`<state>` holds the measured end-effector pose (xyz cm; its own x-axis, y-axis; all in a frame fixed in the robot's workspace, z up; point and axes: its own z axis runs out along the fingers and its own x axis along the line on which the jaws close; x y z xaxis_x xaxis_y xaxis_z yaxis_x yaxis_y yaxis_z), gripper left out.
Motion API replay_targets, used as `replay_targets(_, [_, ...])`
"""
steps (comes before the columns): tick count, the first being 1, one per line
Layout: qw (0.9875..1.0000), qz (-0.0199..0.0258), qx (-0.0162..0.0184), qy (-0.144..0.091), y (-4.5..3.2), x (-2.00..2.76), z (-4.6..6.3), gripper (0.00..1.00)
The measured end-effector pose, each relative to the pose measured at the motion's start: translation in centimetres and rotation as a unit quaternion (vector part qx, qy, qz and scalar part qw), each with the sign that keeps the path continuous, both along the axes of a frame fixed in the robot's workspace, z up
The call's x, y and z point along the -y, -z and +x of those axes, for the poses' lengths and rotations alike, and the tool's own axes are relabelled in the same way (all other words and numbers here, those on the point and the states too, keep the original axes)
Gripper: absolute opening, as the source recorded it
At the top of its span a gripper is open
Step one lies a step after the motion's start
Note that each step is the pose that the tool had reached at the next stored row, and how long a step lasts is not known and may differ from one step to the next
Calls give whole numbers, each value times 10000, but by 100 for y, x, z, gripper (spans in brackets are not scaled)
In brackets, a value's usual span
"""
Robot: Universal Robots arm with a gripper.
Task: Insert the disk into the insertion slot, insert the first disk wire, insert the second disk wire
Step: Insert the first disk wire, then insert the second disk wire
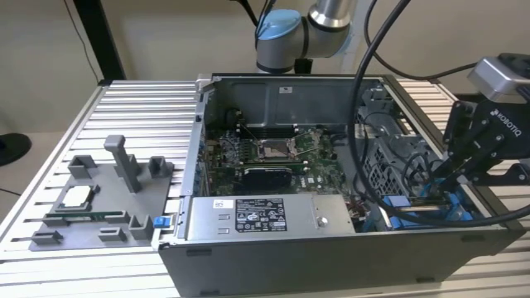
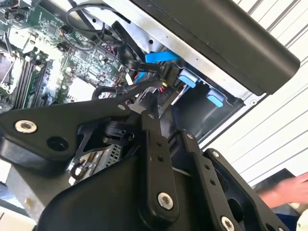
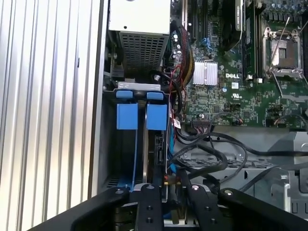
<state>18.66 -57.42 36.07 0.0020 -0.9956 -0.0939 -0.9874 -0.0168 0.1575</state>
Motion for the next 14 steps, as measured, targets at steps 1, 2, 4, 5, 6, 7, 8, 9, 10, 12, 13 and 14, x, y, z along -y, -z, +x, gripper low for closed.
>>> replay_targets(1, [10000, 17, 4, -3, -1, -1, 6, 100])
replay_targets(2, [10000, 39, 10, -6, -2, -1, 11, 100])
replay_targets(4, [9999, 106, 43, -13, -3, -1, 21, 100])
replay_targets(5, [9999, 145, 72, -17, -3, -1, 24, 100])
replay_targets(6, [9998, 188, 106, -21, -3, -2, 28, 100])
replay_targets(7, [9996, 234, 143, -24, -3, -2, 31, 100])
replay_targets(8, [9995, 278, 176, -27, -3, -2, 34, 100])
replay_targets(9, [9993, 321, 199, -28, -3, -2, 40, 100])
replay_targets(10, [9991, 359, 217, -28, -3, -2, 44, 100])
replay_targets(12, [9988, 432, 248, -31, -3, -2, 64, 100])
replay_targets(13, [9986, 466, 257, -37, -3, -2, 80, 100])
replay_targets(14, [9984, 493, 261, -45, -2, -1, 98, 100])
